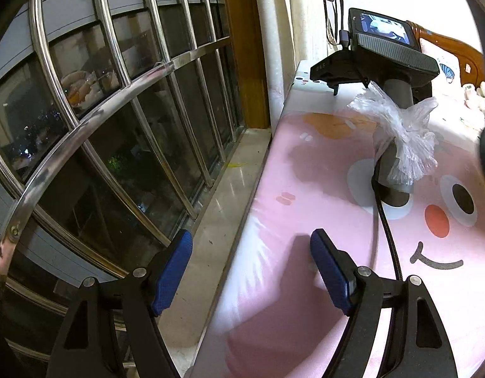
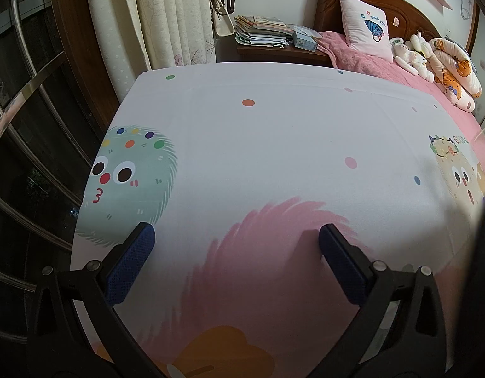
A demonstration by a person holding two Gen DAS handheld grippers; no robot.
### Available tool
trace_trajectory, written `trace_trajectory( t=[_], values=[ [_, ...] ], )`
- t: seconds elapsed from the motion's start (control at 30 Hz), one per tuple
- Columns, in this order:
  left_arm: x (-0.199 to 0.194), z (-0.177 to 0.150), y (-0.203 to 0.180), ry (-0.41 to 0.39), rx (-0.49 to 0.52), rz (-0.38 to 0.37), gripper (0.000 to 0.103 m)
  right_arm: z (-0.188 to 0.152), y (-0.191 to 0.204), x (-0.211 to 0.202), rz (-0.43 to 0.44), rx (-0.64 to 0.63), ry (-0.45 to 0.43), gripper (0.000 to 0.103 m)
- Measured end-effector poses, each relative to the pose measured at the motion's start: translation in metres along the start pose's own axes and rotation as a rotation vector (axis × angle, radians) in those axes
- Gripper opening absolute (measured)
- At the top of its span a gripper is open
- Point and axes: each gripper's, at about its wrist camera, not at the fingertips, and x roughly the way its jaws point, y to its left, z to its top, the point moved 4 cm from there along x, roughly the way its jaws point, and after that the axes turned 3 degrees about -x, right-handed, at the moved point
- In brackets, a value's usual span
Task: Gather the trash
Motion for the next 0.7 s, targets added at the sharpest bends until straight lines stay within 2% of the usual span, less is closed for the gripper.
trace_trajectory(
  t=[0.7],
  values=[
    [0.0001, -0.0002, 0.0001, 0.005, -0.012, -0.007, 0.078, -0.0034, -0.0038, -0.0064, 0.0, -0.001, 0.0, 0.103]
  ],
)
